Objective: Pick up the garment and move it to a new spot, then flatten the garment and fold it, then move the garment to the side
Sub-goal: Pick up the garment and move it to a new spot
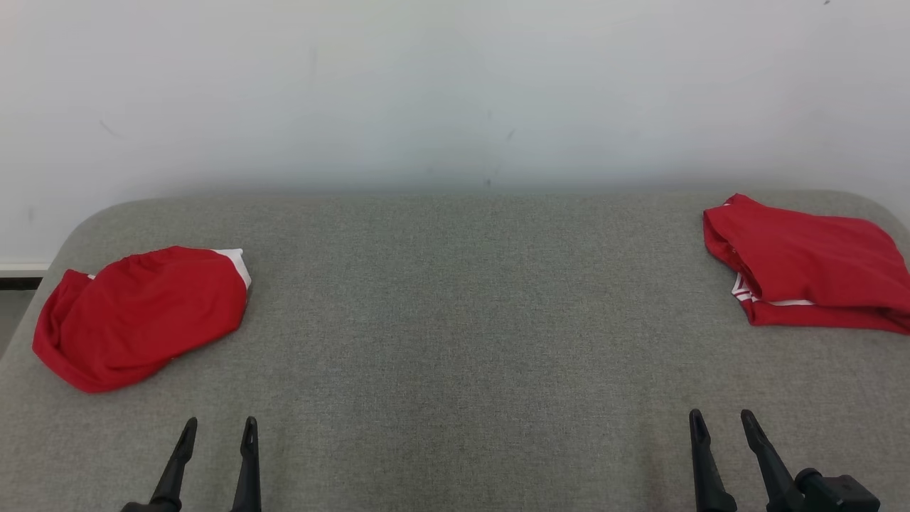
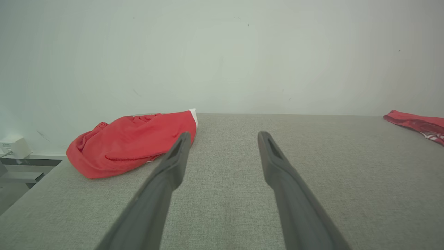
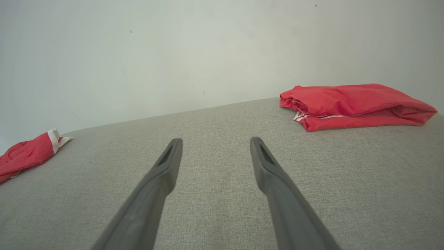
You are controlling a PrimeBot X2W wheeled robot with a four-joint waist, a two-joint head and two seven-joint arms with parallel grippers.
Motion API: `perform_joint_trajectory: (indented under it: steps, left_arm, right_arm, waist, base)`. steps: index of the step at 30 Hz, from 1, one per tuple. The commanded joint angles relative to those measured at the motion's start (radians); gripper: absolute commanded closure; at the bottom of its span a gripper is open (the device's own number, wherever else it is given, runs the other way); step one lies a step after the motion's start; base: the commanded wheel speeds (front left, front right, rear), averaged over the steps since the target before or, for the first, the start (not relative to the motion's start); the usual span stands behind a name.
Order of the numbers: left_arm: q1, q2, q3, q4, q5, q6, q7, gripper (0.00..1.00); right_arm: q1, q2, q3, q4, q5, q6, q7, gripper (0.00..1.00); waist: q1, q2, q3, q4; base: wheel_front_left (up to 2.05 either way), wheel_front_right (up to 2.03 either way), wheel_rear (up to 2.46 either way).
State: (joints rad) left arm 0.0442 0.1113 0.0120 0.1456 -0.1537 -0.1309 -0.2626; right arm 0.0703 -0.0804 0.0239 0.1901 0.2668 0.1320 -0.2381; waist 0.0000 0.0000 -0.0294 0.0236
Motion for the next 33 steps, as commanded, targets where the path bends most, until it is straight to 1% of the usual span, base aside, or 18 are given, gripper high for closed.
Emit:
perform_joint_trajectory:
  steps: [1,14,19,26,33]
  left_arm:
    - [0.014,0.005,-0.001,-0.002,-0.003,0.002,-0.003,0.00]
    - [0.011,0.001,-0.003,0.004,-0.002,0.002,-0.003,0.00]
    - [-0.002,-0.001,-0.002,0.008,0.007,0.002,-0.003,0.00]
    - [-0.006,0.005,0.012,0.023,0.018,0.004,-0.003,0.00]
    - [0.000,0.000,0.038,0.030,0.022,0.011,-0.003,0.00]
  right_arm:
    - [0.002,0.003,0.000,0.003,0.002,-0.003,-0.004,0.00]
    - [0.003,0.010,0.001,0.012,0.005,-0.003,-0.006,0.00]
    - [0.013,0.012,0.000,0.014,0.008,-0.003,-0.006,0.00]
    - [0.009,0.015,-0.001,0.022,0.014,-0.003,-0.008,0.00]
    - [0.008,0.018,0.000,0.029,0.011,-0.003,-0.006,0.00]
  waist:
    - [0.0000,0.0000,0.000,0.000]
    - [0.0000,0.0000,0.004,0.003]
    - [0.0000,0.0000,0.004,0.030]
    - [0.0000,0.0000,0.005,0.115]
    - [0.0000,0.0000,0.003,0.234]
  base:
    - [0.00,0.00,0.00]
    - [0.00,0.00,0.00]
    - [0.00,0.00,0.00]
    - [0.00,0.00,0.00]
    - [0.00,0.00,0.00]
